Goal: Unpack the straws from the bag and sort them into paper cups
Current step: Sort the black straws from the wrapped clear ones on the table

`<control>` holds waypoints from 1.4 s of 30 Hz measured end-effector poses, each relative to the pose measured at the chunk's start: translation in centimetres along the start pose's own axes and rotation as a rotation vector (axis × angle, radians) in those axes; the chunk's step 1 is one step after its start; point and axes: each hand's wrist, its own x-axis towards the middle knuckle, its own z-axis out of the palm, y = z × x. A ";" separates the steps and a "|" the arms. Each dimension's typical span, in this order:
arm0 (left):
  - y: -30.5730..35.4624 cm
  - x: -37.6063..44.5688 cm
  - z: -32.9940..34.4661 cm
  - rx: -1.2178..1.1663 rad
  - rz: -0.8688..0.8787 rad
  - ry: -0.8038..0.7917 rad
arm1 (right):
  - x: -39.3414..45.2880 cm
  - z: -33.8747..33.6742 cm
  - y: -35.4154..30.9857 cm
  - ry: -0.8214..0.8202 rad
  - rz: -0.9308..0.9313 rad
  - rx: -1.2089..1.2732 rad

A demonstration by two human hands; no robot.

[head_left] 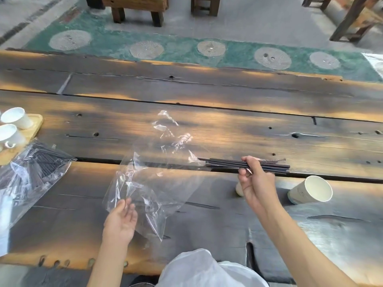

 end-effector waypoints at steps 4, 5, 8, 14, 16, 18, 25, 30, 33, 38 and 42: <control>-1.7 0.4 -1.1 -0.055 -0.056 0.123 | 0.3 -0.4 0.5 -0.003 0.032 -0.006; -2.1 0.5 -1.3 -0.067 -0.064 0.146 | 0.4 -0.5 0.6 -0.006 0.046 -0.027; -2.9 0.8 -1.7 -0.102 -0.076 0.197 | 0.9 -0.9 1.3 0.000 0.036 -0.110; -4.4 1.0 -1.2 -0.097 -0.014 0.287 | 2.6 -2.3 3.7 -0.101 0.011 -0.474; -5.7 0.7 -1.1 0.047 -0.048 0.394 | 3.4 -2.8 5.2 -0.121 0.064 -0.686; -7.6 0.0 -1.1 0.169 -0.106 0.494 | 4.5 -3.2 6.8 -0.145 0.144 -0.864; -11.5 -2.2 0.0 0.752 -0.271 0.125 | 8.1 -4.3 11.8 -0.212 0.335 -1.248; -12.4 -1.4 5.6 1.024 -0.178 -0.226 | 9.8 -4.1 14.0 -0.216 0.364 -1.388; -13.0 -0.1 8.3 1.074 -0.131 -0.250 | 10.5 -4.0 14.9 -0.196 0.352 -1.438; -13.6 1.9 10.6 1.177 -0.004 -0.207 | 11.4 -4.3 15.6 -0.172 0.285 -1.479; -14.5 2.2 11.2 1.315 0.057 -0.287 | 11.7 -4.9 15.8 -0.154 0.262 -1.433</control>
